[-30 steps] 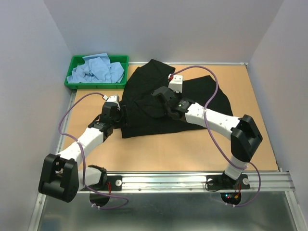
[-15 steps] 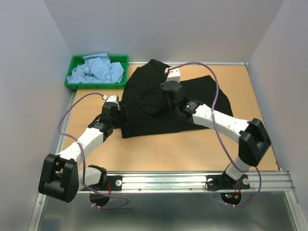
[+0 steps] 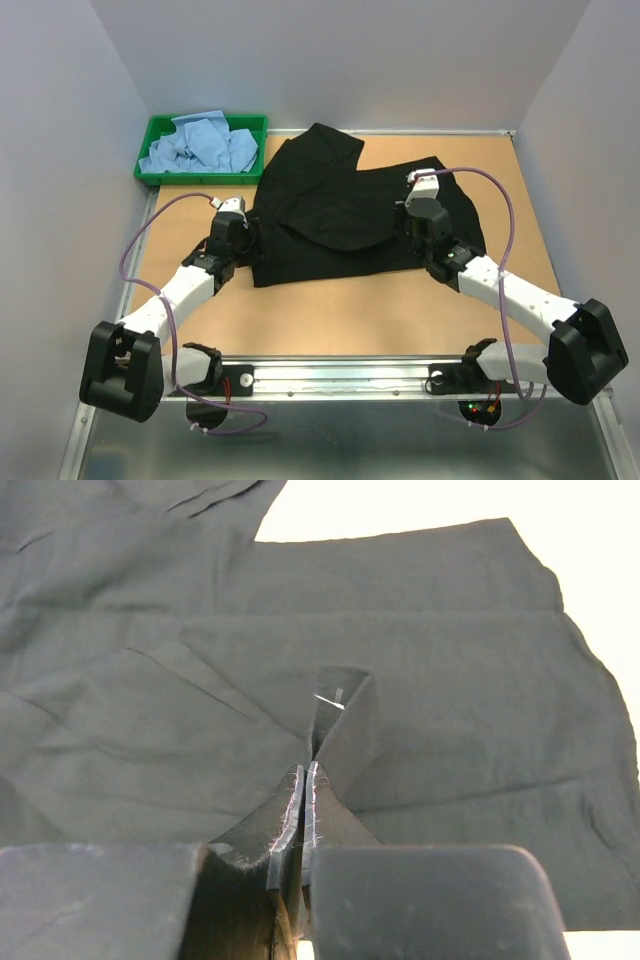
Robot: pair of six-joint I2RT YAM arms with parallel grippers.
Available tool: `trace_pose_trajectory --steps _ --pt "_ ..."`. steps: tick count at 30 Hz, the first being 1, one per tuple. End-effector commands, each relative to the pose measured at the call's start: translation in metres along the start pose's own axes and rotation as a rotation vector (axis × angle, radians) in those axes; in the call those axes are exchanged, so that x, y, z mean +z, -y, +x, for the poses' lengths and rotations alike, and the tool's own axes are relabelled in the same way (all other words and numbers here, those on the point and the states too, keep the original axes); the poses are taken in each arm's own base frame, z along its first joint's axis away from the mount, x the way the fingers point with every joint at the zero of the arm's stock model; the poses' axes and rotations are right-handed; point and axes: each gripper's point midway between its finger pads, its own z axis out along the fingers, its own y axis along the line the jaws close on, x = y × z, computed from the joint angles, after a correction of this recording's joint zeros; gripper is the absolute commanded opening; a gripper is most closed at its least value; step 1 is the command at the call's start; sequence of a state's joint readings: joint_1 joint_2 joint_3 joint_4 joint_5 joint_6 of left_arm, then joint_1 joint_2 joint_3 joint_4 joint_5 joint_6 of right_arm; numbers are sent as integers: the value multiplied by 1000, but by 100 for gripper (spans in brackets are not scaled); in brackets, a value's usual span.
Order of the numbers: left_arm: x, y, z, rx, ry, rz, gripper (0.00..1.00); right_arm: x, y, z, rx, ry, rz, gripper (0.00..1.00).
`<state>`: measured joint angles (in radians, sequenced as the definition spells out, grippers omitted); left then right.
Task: Fold and stack the long sleeve shirts
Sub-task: Fold the shirt
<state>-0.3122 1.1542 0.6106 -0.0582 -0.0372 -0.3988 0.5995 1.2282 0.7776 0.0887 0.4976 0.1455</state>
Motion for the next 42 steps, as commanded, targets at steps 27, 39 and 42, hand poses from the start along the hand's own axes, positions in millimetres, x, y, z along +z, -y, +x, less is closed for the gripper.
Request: trace_pose_trajectory --steps 27,39,42 --pt "-9 8 -24 -22 77 24 72 31 13 -76 -30 224 14 1" --pt "-13 6 -31 -32 104 18 72 38 54 -23 -71 150 83 1" --pt "-12 5 -30 -33 102 14 72 35 69 -1 -29 121 134 1"
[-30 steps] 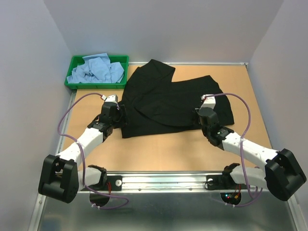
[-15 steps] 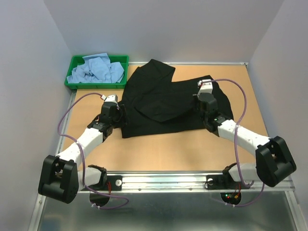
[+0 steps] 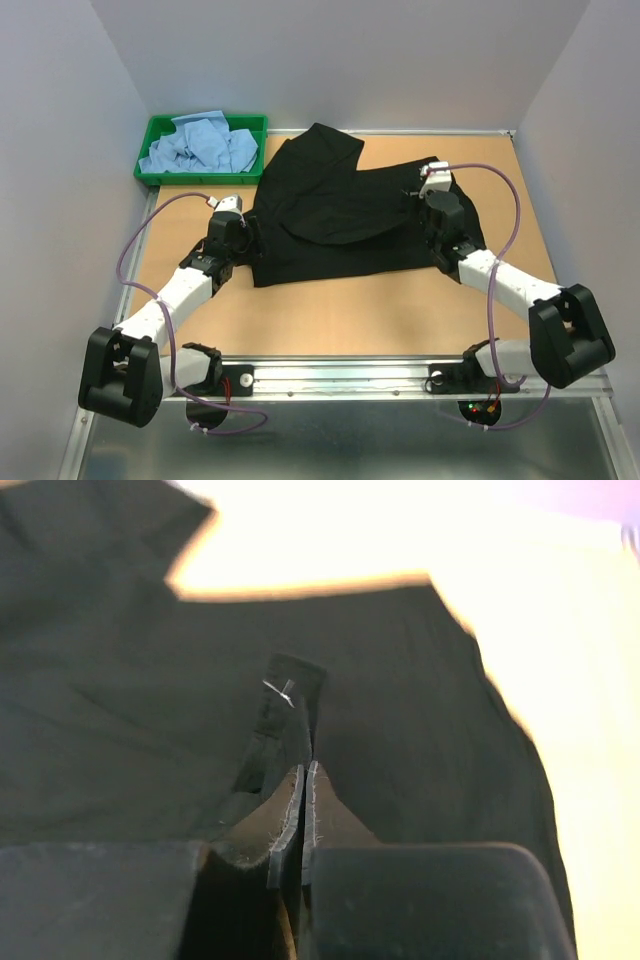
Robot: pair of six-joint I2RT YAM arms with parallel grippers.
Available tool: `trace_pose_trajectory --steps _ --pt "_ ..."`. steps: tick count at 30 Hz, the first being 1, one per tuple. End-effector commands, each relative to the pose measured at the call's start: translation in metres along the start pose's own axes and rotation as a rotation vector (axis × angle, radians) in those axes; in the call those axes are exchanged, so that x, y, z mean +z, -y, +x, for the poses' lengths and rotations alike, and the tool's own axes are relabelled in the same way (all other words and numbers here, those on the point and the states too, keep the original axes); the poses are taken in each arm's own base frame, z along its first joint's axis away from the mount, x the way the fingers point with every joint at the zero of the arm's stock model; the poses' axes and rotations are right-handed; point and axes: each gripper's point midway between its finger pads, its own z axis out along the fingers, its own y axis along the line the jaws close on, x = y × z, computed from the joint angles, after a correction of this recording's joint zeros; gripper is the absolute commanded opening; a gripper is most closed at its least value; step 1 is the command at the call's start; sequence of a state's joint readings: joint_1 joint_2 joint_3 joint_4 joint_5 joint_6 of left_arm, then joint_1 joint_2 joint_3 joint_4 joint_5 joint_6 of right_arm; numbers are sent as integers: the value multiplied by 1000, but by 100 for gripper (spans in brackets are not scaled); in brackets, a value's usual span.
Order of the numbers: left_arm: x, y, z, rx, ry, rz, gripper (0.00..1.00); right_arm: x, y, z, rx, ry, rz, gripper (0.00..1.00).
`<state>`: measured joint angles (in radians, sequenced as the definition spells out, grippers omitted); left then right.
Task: Fold and stack the long sleeve shirts
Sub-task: Fold the shirt
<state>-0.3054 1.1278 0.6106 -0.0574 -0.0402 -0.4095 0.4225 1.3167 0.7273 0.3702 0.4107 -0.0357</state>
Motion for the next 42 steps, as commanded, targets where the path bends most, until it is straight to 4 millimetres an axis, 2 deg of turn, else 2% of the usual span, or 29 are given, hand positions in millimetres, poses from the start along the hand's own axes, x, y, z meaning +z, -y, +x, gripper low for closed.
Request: trace_pose_trajectory --steps 1,4,8,17,23,30,32,36,38,39,41,42 --pt "-6 5 -22 -16 72 9 72 -9 25 28 78 -16 89 1" --pt "-5 5 -22 -18 67 8 72 -15 38 53 110 -57 150 1" --pt "-4 4 -19 -17 57 4 72 -23 55 71 149 -80 246 1" --pt "-2 -1 -16 -26 46 -22 72 -35 76 76 235 -89 379 2" --pt "-2 -2 -17 -30 47 -26 71 -43 80 103 278 -170 438 12" --pt "-3 -4 -16 -38 47 -36 71 -52 90 114 348 -243 558 16" --pt "-4 -4 -17 -41 50 -38 71 -60 92 124 382 -287 597 20" --pt "-5 -3 -17 -58 48 -33 71 -68 93 131 422 -321 620 22" --pt "-6 0 -16 -76 40 -22 71 -69 95 128 443 -320 624 24" --pt "-6 1 -16 -82 37 -16 71 -70 95 127 439 -328 622 27" --pt "-8 7 -18 -106 33 7 71 -67 93 113 437 -312 590 34" --pt "-9 10 -19 -117 33 17 71 -64 88 108 435 -320 557 44"
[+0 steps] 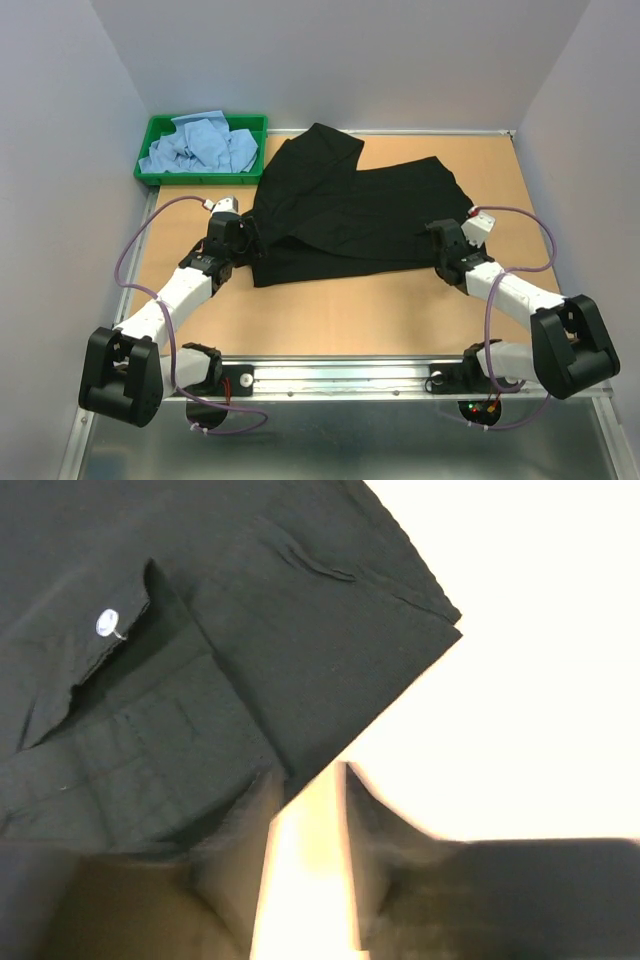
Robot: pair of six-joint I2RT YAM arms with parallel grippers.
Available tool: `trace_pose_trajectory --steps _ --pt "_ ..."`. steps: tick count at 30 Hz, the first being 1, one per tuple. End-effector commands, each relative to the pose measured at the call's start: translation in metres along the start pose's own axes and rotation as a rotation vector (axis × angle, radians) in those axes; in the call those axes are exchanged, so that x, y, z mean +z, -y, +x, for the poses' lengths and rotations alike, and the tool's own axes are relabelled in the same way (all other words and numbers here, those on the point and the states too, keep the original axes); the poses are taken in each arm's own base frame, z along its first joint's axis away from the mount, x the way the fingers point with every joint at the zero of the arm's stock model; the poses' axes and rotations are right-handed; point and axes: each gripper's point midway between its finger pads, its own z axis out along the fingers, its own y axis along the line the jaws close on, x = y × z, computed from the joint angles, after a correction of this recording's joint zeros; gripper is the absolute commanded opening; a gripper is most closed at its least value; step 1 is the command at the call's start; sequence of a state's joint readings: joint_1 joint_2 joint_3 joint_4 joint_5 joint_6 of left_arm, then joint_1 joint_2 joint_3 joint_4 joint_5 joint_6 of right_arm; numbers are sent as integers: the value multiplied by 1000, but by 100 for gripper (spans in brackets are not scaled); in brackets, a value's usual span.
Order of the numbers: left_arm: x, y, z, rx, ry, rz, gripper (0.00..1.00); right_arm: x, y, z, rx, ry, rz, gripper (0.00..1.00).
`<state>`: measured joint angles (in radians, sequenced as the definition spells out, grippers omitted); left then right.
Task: Fold and stack the long sleeve shirts
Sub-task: Fold the shirt
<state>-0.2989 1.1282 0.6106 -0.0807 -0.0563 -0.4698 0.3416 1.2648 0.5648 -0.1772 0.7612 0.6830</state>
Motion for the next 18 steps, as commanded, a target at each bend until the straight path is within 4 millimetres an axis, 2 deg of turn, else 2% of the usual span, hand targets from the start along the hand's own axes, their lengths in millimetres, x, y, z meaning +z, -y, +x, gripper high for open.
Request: trace_pose_trajectory --steps 1,2,3,6,9,10,11,13,17,18 --pt "-10 21 -21 -64 34 72 71 -15 -24 -46 69 45 -74 51" --pt "-10 24 -23 -81 36 79 71 -17 -34 -57 38 50 -101 57" --pt "-11 32 -22 -89 20 118 71 -19 -42 -58 26 35 -137 65" --pt "-10 43 -24 -129 5 160 71 -22 -59 -70 16 28 -191 75" --pt "-11 61 -27 -185 -11 233 71 -23 -77 -81 33 -10 -276 75" --pt "-11 65 -22 -200 -39 258 71 -22 -82 -80 33 -27 -296 74" --pt "-10 74 -28 -230 -18 297 69 -28 -95 -86 39 -42 -355 74" --pt "-9 83 -30 -250 -3 343 69 -31 -106 -84 35 -69 -401 74" --pt "-5 91 -29 -345 21 400 69 -45 -137 -83 59 -134 -548 77" --pt "-3 88 -22 -371 17 404 69 -54 -150 -81 65 -160 -629 80"
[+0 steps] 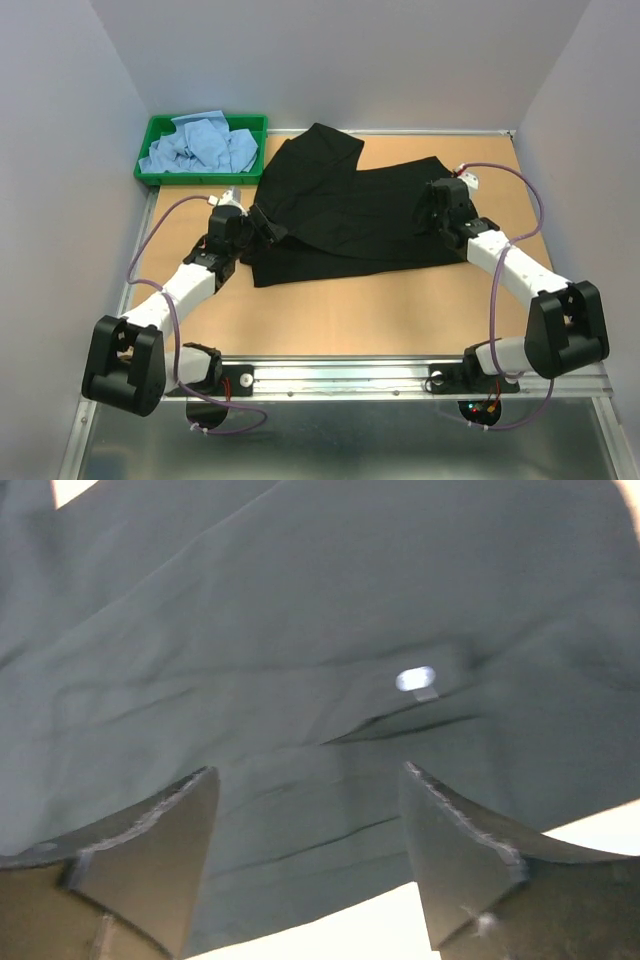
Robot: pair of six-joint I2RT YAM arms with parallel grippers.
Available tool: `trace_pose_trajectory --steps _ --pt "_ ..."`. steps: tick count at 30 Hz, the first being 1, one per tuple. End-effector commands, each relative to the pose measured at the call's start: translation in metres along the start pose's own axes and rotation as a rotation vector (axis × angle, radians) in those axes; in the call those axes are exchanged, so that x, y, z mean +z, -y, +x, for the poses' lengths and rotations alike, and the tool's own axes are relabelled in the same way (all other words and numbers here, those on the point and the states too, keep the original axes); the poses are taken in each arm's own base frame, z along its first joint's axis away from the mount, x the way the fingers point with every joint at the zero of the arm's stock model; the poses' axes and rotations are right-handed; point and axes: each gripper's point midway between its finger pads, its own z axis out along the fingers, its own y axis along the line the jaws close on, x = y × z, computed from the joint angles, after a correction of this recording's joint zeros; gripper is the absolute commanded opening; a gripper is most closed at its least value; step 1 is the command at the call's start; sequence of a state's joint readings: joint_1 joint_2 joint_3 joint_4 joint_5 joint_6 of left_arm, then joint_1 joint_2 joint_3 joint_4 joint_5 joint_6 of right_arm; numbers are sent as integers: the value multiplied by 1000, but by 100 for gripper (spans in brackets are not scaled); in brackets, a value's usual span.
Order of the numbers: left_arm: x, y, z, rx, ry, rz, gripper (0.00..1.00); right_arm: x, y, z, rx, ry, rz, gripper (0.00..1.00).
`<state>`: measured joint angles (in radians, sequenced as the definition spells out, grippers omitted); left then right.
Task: Fold and stack the long sleeve shirts
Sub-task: Fold the shirt
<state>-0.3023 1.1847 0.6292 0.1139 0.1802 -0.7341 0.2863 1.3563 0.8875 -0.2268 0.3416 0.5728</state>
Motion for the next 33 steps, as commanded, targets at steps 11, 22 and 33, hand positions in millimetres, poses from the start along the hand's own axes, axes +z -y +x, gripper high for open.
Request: trace_pose_trajectory --steps 11,22,33 --pt "17 44 -1 -271 100 270 94 -19 -146 18 37 -124 -650 90" --pt "40 55 20 -362 54 293 94 7 -153 52 56 -183 -681 90" --pt "65 31 17 -405 124 204 94 29 -123 96 63 -258 -581 90"
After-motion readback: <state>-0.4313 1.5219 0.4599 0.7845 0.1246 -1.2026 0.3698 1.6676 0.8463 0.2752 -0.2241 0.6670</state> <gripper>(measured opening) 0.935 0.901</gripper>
